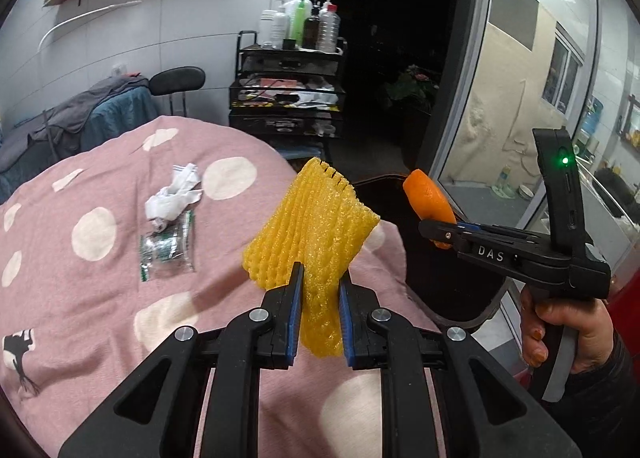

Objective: Collect trash
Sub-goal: 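Carry the orange peel to the bin and open the right gripper while the left gripper holds the yellow net, then open the left gripper over the bin to drop the yellow foam net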

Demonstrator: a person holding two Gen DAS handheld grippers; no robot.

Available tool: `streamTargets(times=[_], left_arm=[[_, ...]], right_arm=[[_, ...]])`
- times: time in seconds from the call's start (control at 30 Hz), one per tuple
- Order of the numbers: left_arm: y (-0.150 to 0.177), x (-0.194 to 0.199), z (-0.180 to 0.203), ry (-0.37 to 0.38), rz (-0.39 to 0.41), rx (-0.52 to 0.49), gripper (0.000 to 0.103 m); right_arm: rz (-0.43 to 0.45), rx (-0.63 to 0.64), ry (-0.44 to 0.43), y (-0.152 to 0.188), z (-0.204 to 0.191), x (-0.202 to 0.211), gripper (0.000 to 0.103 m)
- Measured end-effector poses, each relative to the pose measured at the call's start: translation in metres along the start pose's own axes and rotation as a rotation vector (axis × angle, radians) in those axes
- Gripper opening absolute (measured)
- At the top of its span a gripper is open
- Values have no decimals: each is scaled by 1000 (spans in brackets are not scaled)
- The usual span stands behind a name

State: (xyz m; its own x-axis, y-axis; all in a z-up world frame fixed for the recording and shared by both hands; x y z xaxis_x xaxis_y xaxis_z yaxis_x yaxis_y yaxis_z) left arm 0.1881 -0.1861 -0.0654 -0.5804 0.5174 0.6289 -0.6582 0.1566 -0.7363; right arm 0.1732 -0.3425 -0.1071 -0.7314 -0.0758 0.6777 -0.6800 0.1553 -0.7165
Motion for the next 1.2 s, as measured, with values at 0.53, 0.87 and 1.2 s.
streamTargets(times=[0.53, 0.87, 1.2], left_arm=[[4, -22, 28, 41, -50, -26, 17], [5, -28, 32, 51, -67, -27, 17], [6, -33, 40, 72, -85, -31, 17]], right_arm=[[-123, -124, 139, 47, 72, -22, 21], [-135, -171, 164, 55, 84, -34, 53], [-80, -172, 157, 54, 80, -19, 60]])
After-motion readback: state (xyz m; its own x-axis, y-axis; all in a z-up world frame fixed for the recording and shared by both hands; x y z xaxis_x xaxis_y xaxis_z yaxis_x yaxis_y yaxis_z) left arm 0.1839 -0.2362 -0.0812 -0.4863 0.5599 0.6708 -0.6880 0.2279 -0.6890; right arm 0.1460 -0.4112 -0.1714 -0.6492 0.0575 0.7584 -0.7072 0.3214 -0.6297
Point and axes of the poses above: each gripper's, at about its wrist camera, not at the fingertips, and x roughly against the way its jaws point, z to its right, y to its underside, the point moved 8 cm from there along -x, roughly the way its jaws point, and after that the axes turned 10 degrees about x, right-handed, at the moved point
